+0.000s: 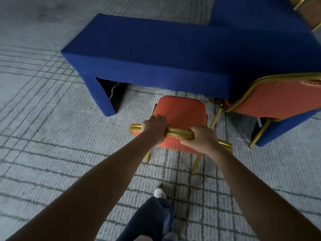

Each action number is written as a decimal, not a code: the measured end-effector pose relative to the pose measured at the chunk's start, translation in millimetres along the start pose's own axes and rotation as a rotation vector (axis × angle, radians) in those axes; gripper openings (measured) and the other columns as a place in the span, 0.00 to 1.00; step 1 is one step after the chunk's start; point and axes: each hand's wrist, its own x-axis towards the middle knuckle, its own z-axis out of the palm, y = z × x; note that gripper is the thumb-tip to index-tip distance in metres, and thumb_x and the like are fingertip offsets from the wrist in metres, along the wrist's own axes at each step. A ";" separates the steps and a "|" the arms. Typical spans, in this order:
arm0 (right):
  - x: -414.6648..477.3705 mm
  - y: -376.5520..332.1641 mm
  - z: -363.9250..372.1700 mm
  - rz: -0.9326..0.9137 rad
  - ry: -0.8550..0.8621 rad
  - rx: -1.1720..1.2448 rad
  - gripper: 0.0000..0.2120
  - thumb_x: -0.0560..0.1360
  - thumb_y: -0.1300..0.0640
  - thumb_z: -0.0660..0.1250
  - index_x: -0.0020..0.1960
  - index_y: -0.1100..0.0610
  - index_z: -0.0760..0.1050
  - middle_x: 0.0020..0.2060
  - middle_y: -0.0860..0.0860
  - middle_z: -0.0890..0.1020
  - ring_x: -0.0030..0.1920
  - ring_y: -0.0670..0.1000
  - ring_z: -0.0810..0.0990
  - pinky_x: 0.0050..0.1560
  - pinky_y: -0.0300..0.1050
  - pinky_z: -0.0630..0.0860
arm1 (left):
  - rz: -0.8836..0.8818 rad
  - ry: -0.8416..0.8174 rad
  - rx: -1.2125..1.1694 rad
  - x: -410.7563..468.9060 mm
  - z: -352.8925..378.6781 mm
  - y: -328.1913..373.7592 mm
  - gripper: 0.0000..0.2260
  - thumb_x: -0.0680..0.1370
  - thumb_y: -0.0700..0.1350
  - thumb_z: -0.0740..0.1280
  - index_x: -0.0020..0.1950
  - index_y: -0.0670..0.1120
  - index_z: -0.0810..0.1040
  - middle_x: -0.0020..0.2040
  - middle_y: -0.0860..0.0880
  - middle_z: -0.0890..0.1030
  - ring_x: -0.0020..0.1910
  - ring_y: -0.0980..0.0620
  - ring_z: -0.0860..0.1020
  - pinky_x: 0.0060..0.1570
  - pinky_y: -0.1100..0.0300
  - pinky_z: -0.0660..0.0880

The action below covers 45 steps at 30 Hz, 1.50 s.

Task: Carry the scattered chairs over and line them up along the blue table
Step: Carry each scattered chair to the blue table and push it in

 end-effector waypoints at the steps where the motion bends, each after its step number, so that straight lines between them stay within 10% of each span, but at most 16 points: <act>1: 0.9 -0.9 -3.4 0.021 -0.030 0.027 0.13 0.70 0.42 0.69 0.36 0.47 0.69 0.33 0.42 0.73 0.37 0.45 0.72 0.41 0.44 0.65 | 0.010 0.012 0.001 0.1 0.8 -0.3 0.19 0.74 0.43 0.68 0.63 0.45 0.68 0.58 0.47 0.72 0.58 0.46 0.73 0.47 0.50 0.75; 11: 37.0 -11.5 -32.6 -0.068 -0.355 -0.216 0.14 0.70 0.41 0.70 0.42 0.49 0.70 0.40 0.47 0.75 0.42 0.50 0.77 0.39 0.43 0.69 | 0.310 -0.406 0.002 47.0 -19.9 -19.0 0.18 0.69 0.48 0.71 0.59 0.51 0.78 0.47 0.51 0.82 0.45 0.50 0.81 0.50 0.51 0.80; 39: 144.7 32.7 -124.7 -0.084 -0.059 -0.179 0.12 0.67 0.47 0.69 0.35 0.51 0.69 0.35 0.48 0.76 0.39 0.51 0.77 0.38 0.42 0.68 | 0.460 -0.269 -0.268 172.2 -106.3 -13.3 0.12 0.70 0.50 0.73 0.51 0.48 0.78 0.43 0.50 0.82 0.42 0.50 0.80 0.46 0.48 0.79; 45: 188.4 56.5 -146.5 -0.115 -0.074 -0.185 0.13 0.66 0.47 0.68 0.32 0.50 0.66 0.33 0.46 0.72 0.40 0.51 0.76 0.39 0.41 0.65 | 0.499 -0.195 -0.269 218.3 -126.2 0.0 0.12 0.71 0.46 0.72 0.54 0.48 0.78 0.43 0.52 0.79 0.41 0.53 0.77 0.40 0.60 0.71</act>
